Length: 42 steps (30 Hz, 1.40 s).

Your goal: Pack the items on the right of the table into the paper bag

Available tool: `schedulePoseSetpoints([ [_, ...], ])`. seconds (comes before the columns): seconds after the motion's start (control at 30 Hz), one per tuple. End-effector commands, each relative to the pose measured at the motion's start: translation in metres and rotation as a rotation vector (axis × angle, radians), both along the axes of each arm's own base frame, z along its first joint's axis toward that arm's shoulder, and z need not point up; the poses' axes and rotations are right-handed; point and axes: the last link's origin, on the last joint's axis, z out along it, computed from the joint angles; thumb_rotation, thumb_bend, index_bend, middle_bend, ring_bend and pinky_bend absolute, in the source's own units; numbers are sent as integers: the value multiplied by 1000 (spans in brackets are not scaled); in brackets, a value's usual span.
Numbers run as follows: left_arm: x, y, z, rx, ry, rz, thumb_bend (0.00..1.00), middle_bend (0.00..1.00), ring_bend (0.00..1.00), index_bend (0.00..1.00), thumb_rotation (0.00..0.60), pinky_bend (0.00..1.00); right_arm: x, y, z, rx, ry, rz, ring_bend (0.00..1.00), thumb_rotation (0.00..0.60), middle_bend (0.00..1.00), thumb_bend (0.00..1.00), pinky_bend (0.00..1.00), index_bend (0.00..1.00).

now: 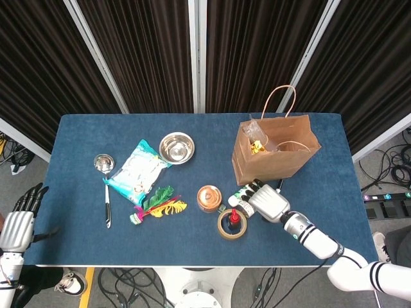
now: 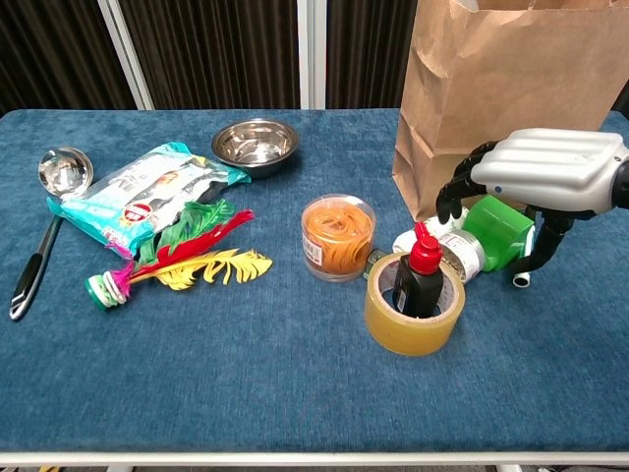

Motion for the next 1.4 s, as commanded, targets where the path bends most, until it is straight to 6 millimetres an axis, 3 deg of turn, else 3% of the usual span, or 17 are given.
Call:
schedulePoseSetpoints([
  [0.03,-1,0,0,0,1,0,170,122,24,92,600,147,-2,0,-4,3,-2,-5,178,600,311,0,161,312],
  [0.97,-6,-1,0,-1,6,6,170,122,24,92,600,147,-5,-4,-35,21,-10,9,202,600,314,0,180,316],
  [1.23,-7,-2,1,2,7,10,169,122,24,92,600,147,-6,-6,-37,-2,-11,25,249,600,357,2,226,387],
  [1.4,-8,-4,1,1,8,12,169,122,24,92,600,147,-6,-6,-39,-22,-19,38,311,600,416,79,287,471],
])
